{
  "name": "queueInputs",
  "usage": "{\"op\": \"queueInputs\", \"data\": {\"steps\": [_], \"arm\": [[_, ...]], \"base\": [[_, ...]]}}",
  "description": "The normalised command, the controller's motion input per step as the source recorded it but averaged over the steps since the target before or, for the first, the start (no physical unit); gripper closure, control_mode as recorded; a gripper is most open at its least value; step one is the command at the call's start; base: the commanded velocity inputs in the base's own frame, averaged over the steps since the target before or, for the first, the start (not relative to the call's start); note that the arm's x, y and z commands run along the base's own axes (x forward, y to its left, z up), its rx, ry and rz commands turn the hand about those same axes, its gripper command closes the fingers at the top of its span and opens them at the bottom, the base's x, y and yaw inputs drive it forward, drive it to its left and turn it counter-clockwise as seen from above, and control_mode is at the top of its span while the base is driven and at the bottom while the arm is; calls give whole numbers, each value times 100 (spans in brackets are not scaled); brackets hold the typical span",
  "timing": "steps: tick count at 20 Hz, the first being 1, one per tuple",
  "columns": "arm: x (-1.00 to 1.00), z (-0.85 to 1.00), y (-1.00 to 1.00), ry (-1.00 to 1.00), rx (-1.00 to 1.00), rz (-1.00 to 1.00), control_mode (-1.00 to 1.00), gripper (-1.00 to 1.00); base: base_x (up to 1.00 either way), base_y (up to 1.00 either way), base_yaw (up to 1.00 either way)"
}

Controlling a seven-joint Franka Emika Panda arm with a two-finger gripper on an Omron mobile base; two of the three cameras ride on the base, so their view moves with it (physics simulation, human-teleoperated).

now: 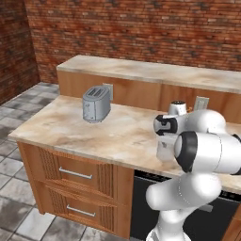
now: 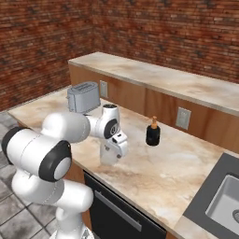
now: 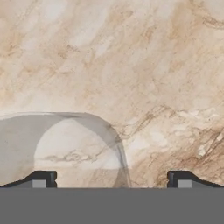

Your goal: Move the glass cup from next to the sink to the open cabinet. Then, move the bowl with the bell pepper to the fridge to clear the area for faucet cleaning.

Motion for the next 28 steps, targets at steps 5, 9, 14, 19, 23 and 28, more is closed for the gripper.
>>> {"op": "queueInputs", "data": {"steps": [5, 9, 14, 19, 23, 28], "arm": [[5, -3, 0, 0, 0, 0, -100, 100], [0, 0, 0, -1, 0, 0, -100, 100], [-17, 29, 0, -9, 0, -3, -100, 100], [-62, 96, 0, -29, 0, -15, -100, 100], [-63, 100, 0, -28, 0, -23, -100, 100], [-73, 100, 0, -28, 1, -39, -100, 100]], "base": [[0, 0, 0], [0, 0, 0], [0, 0, 0], [0, 0, 0], [0, 0, 0], [0, 0, 0]]}}
